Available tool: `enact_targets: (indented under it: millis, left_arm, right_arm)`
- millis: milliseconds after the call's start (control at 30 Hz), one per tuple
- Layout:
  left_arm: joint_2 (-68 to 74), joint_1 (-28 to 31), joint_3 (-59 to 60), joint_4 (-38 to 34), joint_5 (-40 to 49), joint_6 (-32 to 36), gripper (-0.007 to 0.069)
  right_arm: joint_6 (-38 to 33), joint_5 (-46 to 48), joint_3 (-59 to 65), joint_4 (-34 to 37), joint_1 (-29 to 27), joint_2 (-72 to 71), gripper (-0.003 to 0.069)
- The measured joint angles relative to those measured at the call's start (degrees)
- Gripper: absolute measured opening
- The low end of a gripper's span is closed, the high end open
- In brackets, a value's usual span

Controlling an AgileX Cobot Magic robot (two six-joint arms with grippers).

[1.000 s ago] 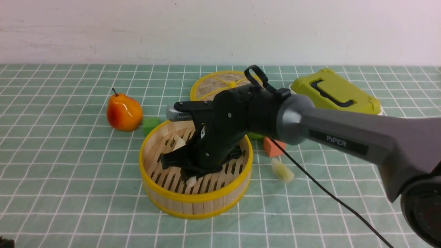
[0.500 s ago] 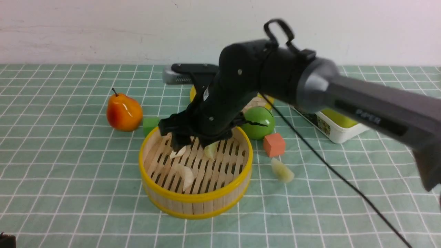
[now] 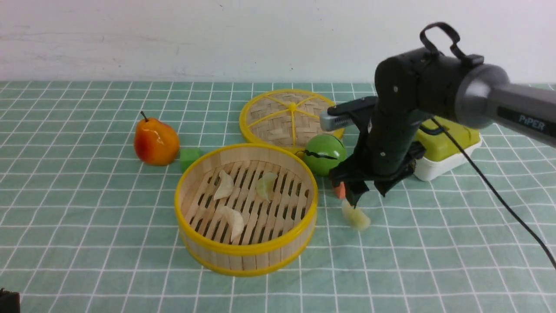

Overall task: Put the dumplings into the steamer on the table with the blue tablecloth.
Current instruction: 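Reach for and grasp a dumpling lying on the table beside the steamer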

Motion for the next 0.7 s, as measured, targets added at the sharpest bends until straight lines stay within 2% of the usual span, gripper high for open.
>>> enact_targets:
  millis: [233,333,367,400,433,467,700]
  left_arm:
    - [0.00,0.00,0.00,0.38,-0.33,-0.04,-0.0007]
    - [0.00,0.00,0.00,0.42,-0.33,-0.04,-0.0006]
    - [0.00,0.00,0.00,0.51,-0.33,-0.04,-0.0004]
    - [0.00,0.00,0.00,0.57,-0.33,-0.04,-0.0004]
    - [0.00,0.00,0.00,0.56,-0.33,-0.04,-0.0004]
    - [0.00,0.00,0.00,0.56,-0.33,-0.04,-0.0004]
    - [0.00,0.00,0.00,0.76,-0.66,-0.04,-0.0001]
  right_arm:
    - [-1.53,-5.79,1.12,2.78,0.00,3.29,0.0461]
    - [-1.63,-5.08,1.15,3.26,0.00,5.42,0.0397]
    - [-1.63,-4.84,1.08,3.33,0.00,5.48,0.0344]
    - [-1.63,-4.84,1.08,3.33,0.00,5.48,0.0344]
    - [-1.69,-4.41,1.04,3.60,-0.12,5.48,0.0273]
    - [-1.69,-3.94,0.74,3.81,-0.19,5.48,0.0249]
    - [-1.69,4.02,-3.02,5.01,-0.25,1.96,0.0249]
